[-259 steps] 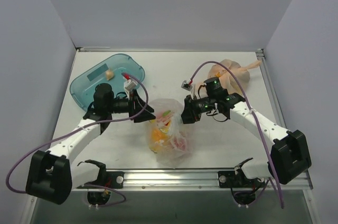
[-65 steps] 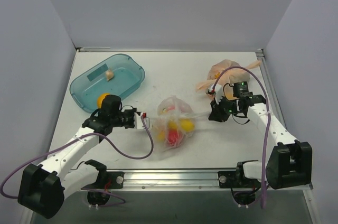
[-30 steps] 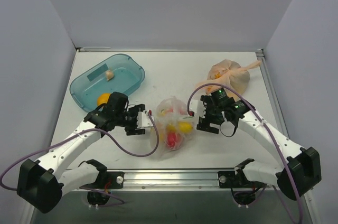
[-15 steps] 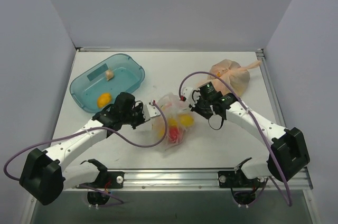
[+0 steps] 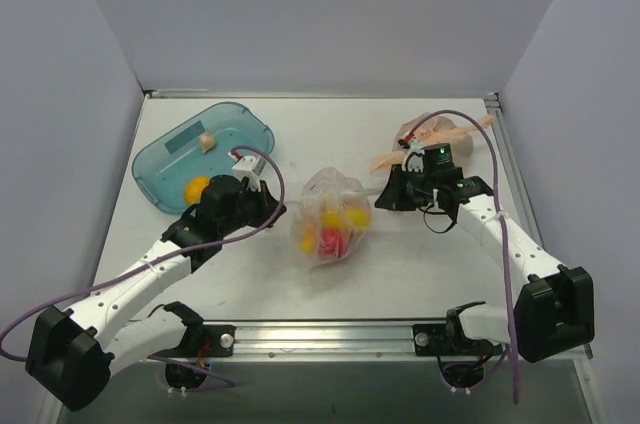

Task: Place the fake fruits into the plastic bag and tie a complex knot

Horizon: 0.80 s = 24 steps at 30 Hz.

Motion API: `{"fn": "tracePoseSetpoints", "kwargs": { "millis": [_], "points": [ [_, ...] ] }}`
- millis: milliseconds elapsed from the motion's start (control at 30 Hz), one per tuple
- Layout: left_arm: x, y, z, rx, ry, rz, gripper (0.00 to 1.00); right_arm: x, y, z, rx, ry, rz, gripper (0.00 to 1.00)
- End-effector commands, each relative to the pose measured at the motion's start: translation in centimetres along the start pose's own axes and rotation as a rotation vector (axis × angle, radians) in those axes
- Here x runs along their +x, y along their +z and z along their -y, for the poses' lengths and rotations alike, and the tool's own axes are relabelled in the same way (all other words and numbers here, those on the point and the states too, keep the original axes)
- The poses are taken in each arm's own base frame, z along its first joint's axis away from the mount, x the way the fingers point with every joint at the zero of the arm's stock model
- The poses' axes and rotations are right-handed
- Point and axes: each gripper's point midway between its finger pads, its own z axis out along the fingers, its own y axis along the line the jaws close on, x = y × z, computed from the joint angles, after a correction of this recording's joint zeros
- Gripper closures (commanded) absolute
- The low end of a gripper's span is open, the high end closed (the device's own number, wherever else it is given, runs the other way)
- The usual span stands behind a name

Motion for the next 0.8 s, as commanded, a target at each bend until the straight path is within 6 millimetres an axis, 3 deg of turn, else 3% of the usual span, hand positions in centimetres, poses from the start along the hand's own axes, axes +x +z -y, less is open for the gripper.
{"fn": "tracePoseSetpoints", "kwargs": {
  "millis": [0,167,467,667,767],
  "points": [
    [0.0,-2.4,-9.8,-0.488,-0.265,0.032,1.00,-1.4,-4.0,10.3,0.408,0.355,0.160,1.00],
    [0.7,-3.1,-12.1,-0.571,-0.316,0.016,1.00,-1.2,-5.2,11.7,0.469,0.384,0.210,1.00],
    [2.7,-4.3,-15.2,-0.660,-0.359,-0.029,1.00,0.8,-6.3,15.9,0.560,0.496,0.206,1.00],
    [2.6,-3.4,-14.1,-0.577,-0.346,-0.056,1.00,1.0,-5.7,15.4,0.525,0.477,0.183,1.00],
    [0.7,-2.7,-13.1,-0.511,-0.302,-0.031,1.00,-0.3,-5.6,15.1,0.504,0.440,0.199,1.00]
  ]
}}
